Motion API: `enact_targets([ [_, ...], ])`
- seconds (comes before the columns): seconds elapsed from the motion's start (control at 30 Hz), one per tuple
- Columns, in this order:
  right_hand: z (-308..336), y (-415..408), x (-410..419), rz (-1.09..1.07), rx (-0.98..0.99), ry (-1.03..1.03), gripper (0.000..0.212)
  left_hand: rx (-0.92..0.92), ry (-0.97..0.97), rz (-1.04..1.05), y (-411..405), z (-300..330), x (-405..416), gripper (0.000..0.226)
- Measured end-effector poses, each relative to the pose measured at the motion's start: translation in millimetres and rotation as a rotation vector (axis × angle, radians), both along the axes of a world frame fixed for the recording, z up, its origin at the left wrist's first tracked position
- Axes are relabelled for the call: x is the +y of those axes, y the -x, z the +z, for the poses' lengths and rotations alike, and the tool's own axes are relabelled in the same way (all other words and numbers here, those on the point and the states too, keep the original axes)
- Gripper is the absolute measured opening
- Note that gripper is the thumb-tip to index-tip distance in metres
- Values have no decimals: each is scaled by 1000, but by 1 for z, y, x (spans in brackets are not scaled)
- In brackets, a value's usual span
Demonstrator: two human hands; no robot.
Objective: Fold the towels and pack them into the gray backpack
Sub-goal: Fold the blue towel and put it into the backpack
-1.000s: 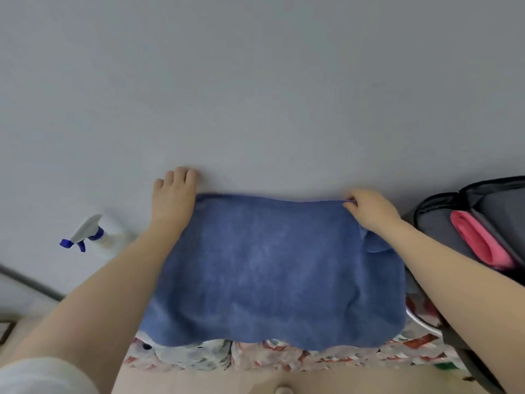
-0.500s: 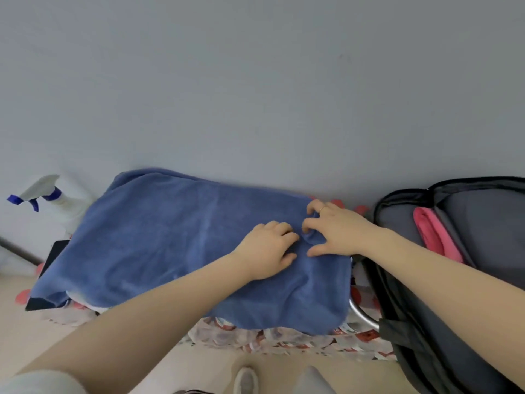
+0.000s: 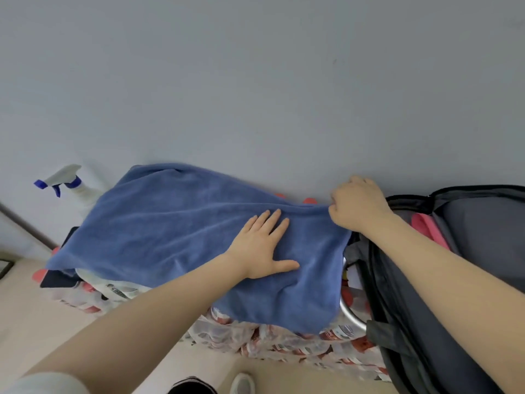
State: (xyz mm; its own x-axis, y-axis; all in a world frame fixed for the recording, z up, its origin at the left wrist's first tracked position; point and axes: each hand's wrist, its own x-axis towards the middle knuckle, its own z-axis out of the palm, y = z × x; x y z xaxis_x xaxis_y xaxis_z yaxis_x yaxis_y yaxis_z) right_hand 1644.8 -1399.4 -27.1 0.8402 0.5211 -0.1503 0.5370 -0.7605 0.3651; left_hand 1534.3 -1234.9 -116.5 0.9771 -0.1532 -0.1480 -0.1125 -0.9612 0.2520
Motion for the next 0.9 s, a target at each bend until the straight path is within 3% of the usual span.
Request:
enact_targets([
  [0.13,-4,23,56,272,86,-288,23,-167,84,69,10,9,35,57],
  [0.2,-9,32,94,370,185,-366,23,-251,127,153,23,12,64,55],
  [0.27,-13,38,134,463,265,-436,22,-365,161,295,42,10,104,56],
  [0.37,-19,48,200,550,405,-545,24,-368,171,629,78,12,167,45],
  [0.47,-24,62,264,618,501,-546,30,-143,189,966,107,2,226,40],
  [0.57,-26,77,319,619,606,-526,32,195,502,1123,125,-11,266,51],
  [0.7,-30,84,372,538,697,-440,34,414,894,1123,136,-29,298,61],
  [0.77,-33,81,390,486,728,-422,35,496,946,1061,135,-37,312,75],
  [0.9,-39,72,415,441,799,-308,32,598,964,1012,127,-57,327,67],
])
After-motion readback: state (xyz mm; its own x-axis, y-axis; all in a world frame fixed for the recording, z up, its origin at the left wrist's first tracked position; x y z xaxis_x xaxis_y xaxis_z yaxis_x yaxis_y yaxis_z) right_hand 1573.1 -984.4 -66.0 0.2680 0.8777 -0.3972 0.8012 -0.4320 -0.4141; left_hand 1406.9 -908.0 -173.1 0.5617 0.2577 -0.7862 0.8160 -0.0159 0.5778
